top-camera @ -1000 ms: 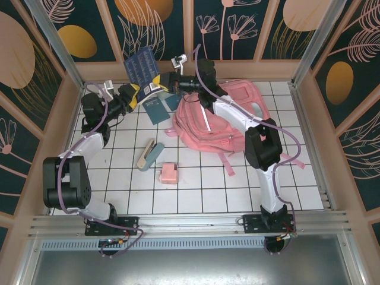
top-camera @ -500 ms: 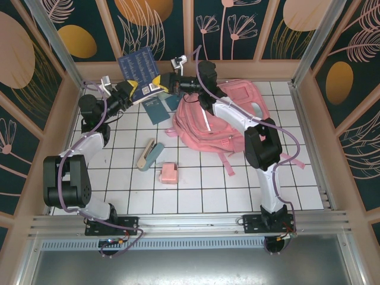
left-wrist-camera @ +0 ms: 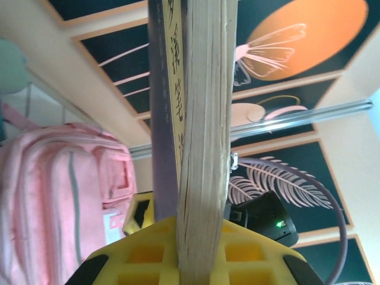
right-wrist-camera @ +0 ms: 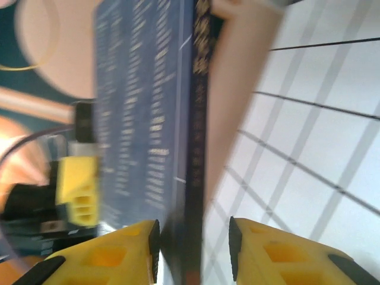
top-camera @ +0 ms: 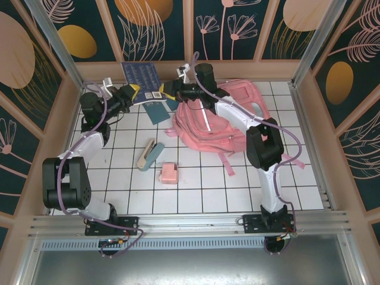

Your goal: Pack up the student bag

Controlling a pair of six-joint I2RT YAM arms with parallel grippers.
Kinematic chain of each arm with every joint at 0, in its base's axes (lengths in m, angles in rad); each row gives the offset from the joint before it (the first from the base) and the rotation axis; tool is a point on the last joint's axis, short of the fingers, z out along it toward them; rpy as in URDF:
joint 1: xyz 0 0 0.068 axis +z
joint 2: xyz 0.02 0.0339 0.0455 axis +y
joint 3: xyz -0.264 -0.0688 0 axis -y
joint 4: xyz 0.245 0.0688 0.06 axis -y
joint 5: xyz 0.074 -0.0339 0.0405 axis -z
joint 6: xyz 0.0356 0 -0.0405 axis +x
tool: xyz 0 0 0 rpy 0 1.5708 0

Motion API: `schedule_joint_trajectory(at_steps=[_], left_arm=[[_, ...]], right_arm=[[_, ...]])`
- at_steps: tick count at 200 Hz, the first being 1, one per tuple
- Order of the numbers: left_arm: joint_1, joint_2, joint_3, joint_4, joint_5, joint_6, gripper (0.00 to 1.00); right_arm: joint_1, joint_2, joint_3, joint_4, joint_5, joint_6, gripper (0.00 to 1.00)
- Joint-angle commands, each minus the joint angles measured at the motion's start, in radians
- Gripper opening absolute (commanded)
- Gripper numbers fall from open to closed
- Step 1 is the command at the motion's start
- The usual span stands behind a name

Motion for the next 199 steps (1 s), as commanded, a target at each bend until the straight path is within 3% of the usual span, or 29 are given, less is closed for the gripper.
schedule_joint_trajectory(at_steps=[1, 27, 70, 156, 164, 186, 199], left_arm=[[0.000, -0.078, 0.049, -0.174, -0.025, 0.174, 0.00], [0.000, -0.110, 0.082, -0.320, -0.055, 0.284, 0.00], [0.000, -0.134, 0.025, -0.353, -0.054, 0.313, 0.00], [-0.001, -0.155, -0.005, -0.357, -0.040, 0.316, 0.00], [0.000, -0.157, -0.007, -0.355, -0.039, 0.316, 0.00], [-0.001, -0.160, -0.018, -0.353, -0.041, 0.314, 0.00], [-0.002, -0.160, -0.029, -0.339, -0.043, 0.304, 0.00]], right_arm=[[-0.035, -0.053, 0.013, -0.352, 0.265, -0.310, 0.39], [-0.029, -0.070, -0.036, -0.434, 0.451, -0.408, 0.39], [0.003, -0.005, 0.021, -0.596, 0.759, -0.530, 0.40], [0.091, 0.099, 0.009, -0.647, 1.020, -0.603, 0.44], [0.095, 0.109, 0.012, -0.659, 1.053, -0.602, 0.39], [0.098, 0.103, 0.000, -0.659, 1.109, -0.596, 0.01], [0.099, 0.076, -0.015, -0.645, 1.131, -0.590, 0.00]])
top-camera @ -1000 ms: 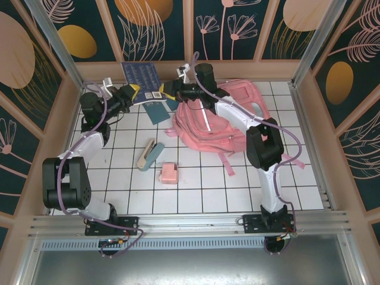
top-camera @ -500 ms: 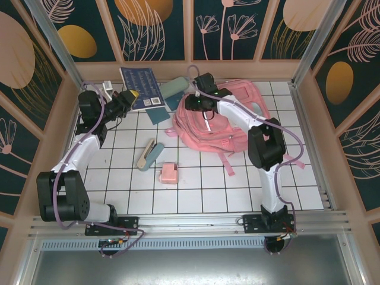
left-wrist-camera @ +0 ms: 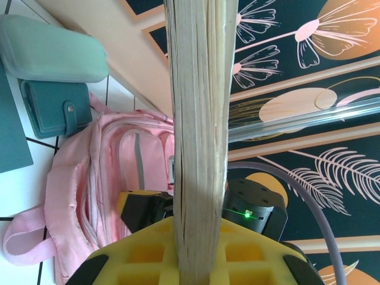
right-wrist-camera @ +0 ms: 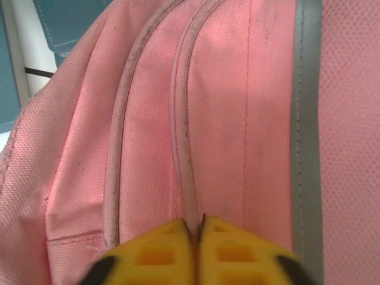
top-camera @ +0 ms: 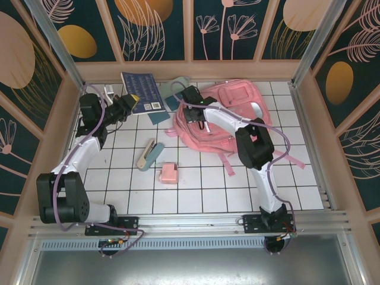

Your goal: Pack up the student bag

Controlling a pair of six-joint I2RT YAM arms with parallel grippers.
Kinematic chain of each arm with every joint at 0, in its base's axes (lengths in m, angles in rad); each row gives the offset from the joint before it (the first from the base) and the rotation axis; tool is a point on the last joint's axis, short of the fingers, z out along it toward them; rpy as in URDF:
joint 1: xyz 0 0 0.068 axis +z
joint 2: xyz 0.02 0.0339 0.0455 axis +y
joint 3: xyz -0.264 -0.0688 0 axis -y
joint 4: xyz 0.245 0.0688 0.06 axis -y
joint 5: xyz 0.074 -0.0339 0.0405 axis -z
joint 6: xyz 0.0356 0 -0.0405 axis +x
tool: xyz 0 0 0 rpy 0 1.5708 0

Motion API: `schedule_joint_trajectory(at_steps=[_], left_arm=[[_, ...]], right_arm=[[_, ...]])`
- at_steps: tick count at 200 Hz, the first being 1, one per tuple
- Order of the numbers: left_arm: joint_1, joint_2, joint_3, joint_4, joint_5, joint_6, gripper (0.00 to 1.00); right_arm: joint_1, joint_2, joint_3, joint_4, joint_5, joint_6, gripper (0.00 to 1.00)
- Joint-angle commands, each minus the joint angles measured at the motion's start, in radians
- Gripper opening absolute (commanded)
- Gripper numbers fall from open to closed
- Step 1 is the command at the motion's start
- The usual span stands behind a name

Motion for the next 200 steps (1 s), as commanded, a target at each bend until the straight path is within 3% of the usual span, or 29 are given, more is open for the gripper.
schedule_joint_trajectory(at_steps=[1, 28, 80, 148, 200], left_arm=[[-0.002, -0.032, -0.017, 0.052, 0.009, 0.012, 0.00], [-0.003, -0.013, -0.066, 0.170, 0.007, -0.066, 0.00], [-0.070, 0.048, -0.076, 0.209, -0.067, -0.075, 0.00], [-0.291, 0.249, -0.002, 0.291, -0.200, -0.100, 0.00], [-0.454, 0.466, 0.198, 0.343, -0.241, -0.150, 0.00]], right_arm=[[0.004, -0.019, -0.027, -0.032, 0.112, -0.003, 0.00], [0.004, -0.134, -0.079, 0.046, 0.088, -0.004, 0.00], [-0.045, -0.295, -0.039, 0.067, -0.068, -0.004, 0.00], [-0.213, -0.390, 0.063, 0.052, -0.503, 0.091, 0.00], [-0.293, -0.414, 0.074, 0.084, -0.736, 0.158, 0.00]])
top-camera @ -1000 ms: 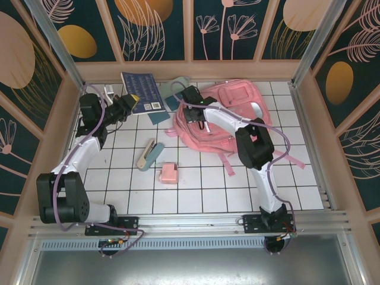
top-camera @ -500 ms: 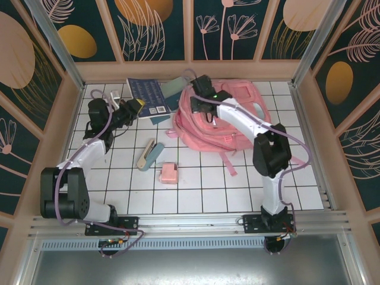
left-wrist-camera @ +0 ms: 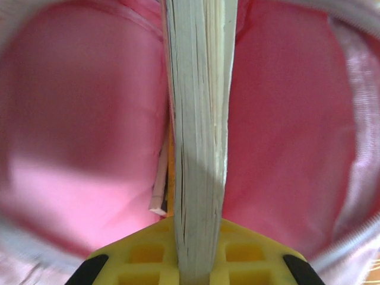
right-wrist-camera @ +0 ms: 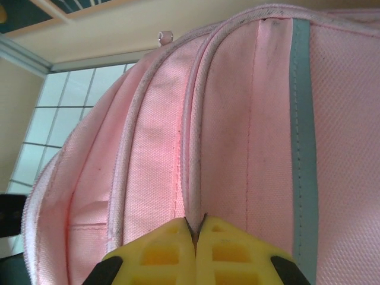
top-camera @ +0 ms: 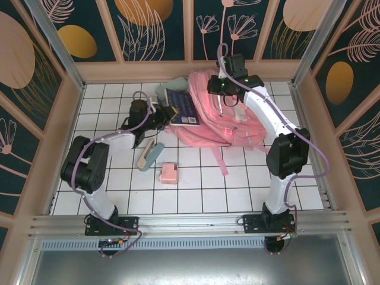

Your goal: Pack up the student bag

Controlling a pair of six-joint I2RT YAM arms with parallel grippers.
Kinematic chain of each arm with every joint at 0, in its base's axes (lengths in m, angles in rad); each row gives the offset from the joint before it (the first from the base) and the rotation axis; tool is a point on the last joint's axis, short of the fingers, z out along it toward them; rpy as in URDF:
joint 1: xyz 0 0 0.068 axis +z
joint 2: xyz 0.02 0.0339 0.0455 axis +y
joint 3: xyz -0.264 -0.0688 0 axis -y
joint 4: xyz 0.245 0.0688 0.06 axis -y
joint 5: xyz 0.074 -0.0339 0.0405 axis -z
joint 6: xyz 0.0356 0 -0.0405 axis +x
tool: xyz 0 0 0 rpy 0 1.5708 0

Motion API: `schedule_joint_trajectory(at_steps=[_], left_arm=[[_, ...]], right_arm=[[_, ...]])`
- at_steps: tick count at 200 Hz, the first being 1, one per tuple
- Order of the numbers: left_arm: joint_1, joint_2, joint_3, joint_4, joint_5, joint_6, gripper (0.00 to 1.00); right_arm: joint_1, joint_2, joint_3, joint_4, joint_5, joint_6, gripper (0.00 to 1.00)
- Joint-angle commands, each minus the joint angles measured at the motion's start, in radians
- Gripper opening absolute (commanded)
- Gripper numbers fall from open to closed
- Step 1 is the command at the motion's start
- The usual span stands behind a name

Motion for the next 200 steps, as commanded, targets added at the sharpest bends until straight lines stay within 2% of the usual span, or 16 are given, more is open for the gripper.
schedule_joint_trajectory(at_steps=[1, 20, 71, 120, 147, 186, 200], left_arm=[[-0.062, 0.070, 0.126, 0.108, -0.028, -0.025, 0.00], [-0.118, 0.154, 0.225, 0.089, -0.032, -0.023, 0.00], [-0.229, 0.348, 0.451, -0.039, -0.101, -0.001, 0.00], [-0.313, 0.539, 0.734, -0.261, -0.120, 0.087, 0.00], [-0.328, 0.597, 0.859, -0.421, -0.138, 0.150, 0.00], [-0.327, 0.541, 0.874, -0.519, -0.166, 0.231, 0.46], [-0.327, 0.512, 0.886, -0.566, -0.170, 0.264, 0.58]], right_arm=[[-0.027, -0.094, 0.055, 0.113, -0.223, 0.063, 0.00], [-0.062, -0.111, 0.040, 0.157, -0.297, 0.106, 0.00], [-0.108, -0.144, 0.001, 0.245, -0.353, 0.206, 0.00], [-0.123, -0.142, 0.021, 0.257, -0.373, 0.220, 0.00], [-0.142, -0.146, 0.014, 0.255, -0.380, 0.217, 0.00], [-0.176, -0.171, -0.052, 0.266, -0.384, 0.209, 0.00], [-0.190, -0.185, -0.088, 0.271, -0.381, 0.204, 0.00]])
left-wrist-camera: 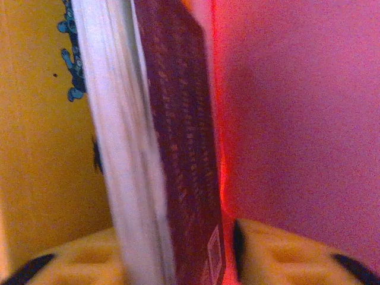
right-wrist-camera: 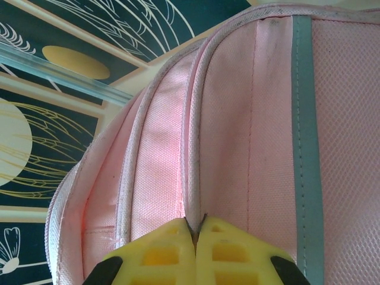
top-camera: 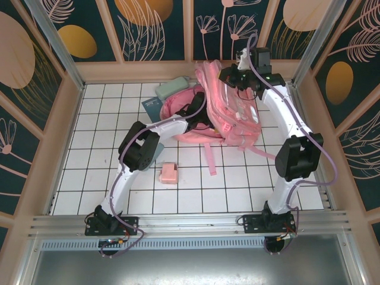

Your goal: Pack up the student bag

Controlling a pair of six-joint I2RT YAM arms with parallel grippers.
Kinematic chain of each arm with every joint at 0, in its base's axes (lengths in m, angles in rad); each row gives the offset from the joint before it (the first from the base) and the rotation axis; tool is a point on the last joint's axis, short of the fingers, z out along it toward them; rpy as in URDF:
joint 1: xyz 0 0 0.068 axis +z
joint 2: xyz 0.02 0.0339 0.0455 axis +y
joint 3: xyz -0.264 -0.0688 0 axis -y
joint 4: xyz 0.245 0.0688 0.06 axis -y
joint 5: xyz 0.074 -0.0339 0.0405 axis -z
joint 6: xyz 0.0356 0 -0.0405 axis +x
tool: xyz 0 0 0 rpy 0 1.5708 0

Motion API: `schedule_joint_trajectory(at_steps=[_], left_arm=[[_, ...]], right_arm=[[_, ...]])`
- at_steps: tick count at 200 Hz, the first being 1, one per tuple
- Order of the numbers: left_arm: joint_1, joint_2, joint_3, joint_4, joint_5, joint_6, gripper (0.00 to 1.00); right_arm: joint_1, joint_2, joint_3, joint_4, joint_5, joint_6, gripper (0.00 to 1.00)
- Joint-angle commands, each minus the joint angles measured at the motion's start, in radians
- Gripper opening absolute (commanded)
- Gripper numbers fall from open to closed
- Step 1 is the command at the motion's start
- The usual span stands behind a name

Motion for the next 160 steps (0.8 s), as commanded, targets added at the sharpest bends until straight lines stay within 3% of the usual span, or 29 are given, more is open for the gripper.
schedule_joint_trajectory(at_steps=[1, 20, 50, 113, 160], left_arm=[[-0.004, -0.081, 0.044, -0.120, -0.020, 0.100, 0.59], [-0.003, -0.134, 0.030, -0.157, -0.043, 0.133, 0.71], [0.011, -0.226, -0.043, -0.199, -0.063, 0.170, 0.79], [0.122, -0.469, -0.293, -0.243, -0.111, 0.233, 0.80], [0.218, -0.550, -0.367, -0.324, -0.163, 0.314, 0.75]], right_arm=[[-0.024, -0.103, -0.030, 0.146, -0.053, 0.002, 0.00], [-0.044, -0.125, -0.088, 0.161, -0.054, -0.003, 0.00], [-0.074, -0.160, -0.175, 0.193, -0.064, -0.001, 0.00], [-0.085, -0.200, -0.333, 0.206, -0.044, -0.057, 0.00], [-0.070, -0.210, -0.442, 0.240, -0.012, -0.073, 0.00]])
